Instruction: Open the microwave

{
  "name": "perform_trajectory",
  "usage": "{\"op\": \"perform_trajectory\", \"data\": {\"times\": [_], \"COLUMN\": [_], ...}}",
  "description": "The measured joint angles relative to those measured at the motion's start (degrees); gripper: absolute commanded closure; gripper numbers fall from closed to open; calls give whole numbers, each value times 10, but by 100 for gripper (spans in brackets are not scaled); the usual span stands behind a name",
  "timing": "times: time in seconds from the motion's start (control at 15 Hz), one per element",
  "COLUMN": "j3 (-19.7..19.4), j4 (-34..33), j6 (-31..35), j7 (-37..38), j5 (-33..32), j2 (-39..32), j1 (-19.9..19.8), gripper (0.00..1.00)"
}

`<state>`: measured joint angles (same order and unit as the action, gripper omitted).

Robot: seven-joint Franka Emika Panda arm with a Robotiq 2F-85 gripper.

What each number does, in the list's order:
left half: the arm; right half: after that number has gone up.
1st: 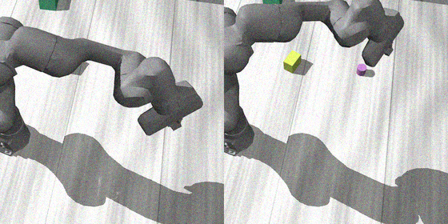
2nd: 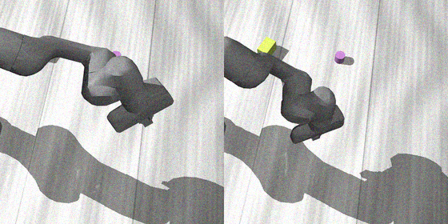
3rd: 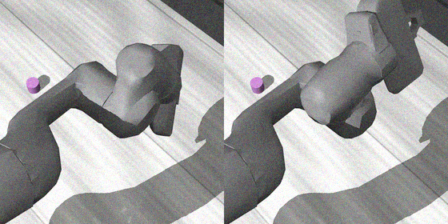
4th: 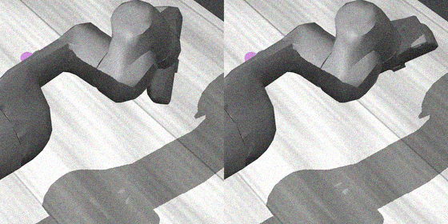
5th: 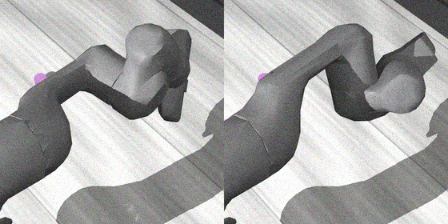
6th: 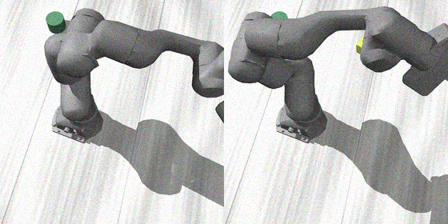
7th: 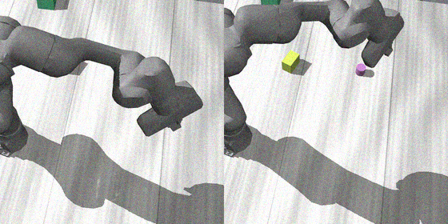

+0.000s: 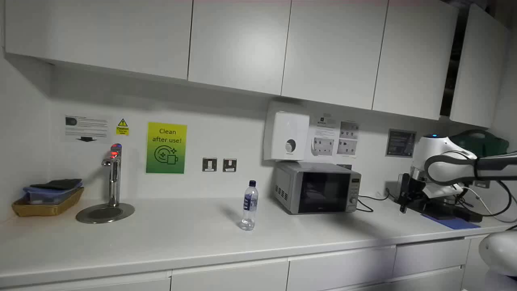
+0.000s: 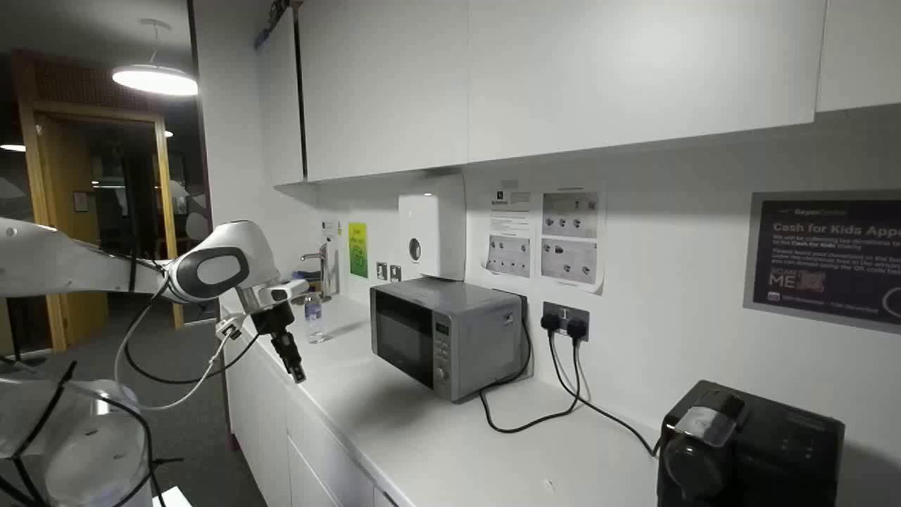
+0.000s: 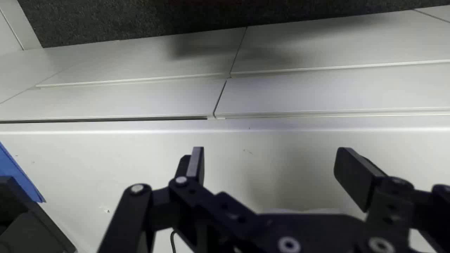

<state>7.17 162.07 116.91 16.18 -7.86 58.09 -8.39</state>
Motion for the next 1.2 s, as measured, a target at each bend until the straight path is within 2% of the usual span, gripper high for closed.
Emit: {"op": "perform_trajectory", "data": {"times": [0.67,1.2], "j3": [-7,-64], "j4": [-9,-11], "j6": [1,44], "j7": [0,-4], "j5": [0,0], "j2": [-2,-26], "j1": [-1,-10], "gripper": [0,0]}}
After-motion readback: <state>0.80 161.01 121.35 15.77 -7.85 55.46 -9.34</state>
